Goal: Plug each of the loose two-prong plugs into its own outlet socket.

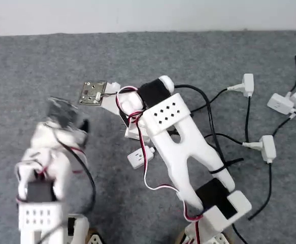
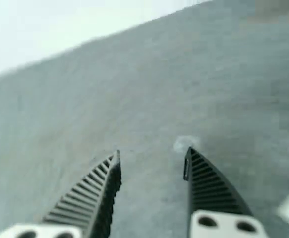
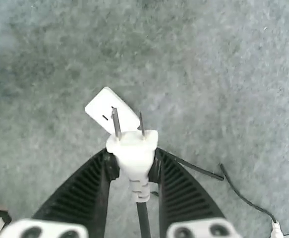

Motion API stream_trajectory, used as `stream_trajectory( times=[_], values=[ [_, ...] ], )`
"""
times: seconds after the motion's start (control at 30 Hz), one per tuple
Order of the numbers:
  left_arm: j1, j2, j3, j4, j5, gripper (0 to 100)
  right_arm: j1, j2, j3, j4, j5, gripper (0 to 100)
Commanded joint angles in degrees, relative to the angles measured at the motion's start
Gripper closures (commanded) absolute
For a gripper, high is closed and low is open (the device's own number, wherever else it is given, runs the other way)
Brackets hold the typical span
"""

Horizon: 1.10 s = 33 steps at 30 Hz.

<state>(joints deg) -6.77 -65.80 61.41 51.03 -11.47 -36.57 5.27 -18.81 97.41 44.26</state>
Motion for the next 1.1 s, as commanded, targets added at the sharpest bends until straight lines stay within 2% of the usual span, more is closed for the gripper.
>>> stream_trajectory(
  times=[0.0,0.1,0.17,0.43,0.6,0.87,1.07],
  values=[
    [13.1,-15.3,-3.12,8.62,-5.01,80,0.84,-4.35,-1.05,1.89,0.35,99.0],
    [20.13,-23.74,-3.12,12.92,-4.92,80,0.75,-5.76,-0.97,2.95,0.26,99.0],
    [22.51,-27.43,-2.59,14.68,-4.84,80,0.48,-7.08,-0.97,4.18,0.26,99.0],
    [22.86,-29.8,3.91,12.75,-4.84,80,-0.84,-12.88,0.09,5.23,-1.93,99.0],
    [22.77,-29.98,4.97,11.25,-4.84,80,-5.67,-15.78,8.18,4.26,-2.37,99.0],
    [22.86,-29.8,3.47,11.69,-4.75,80,-5.14,-19.38,11.78,3.38,-2.9,99.0],
    [22.86,-30.15,8.22,10.81,-4.75,80,-6.37,-22.37,12.04,4.0,-2.99,99.0]
  ],
)
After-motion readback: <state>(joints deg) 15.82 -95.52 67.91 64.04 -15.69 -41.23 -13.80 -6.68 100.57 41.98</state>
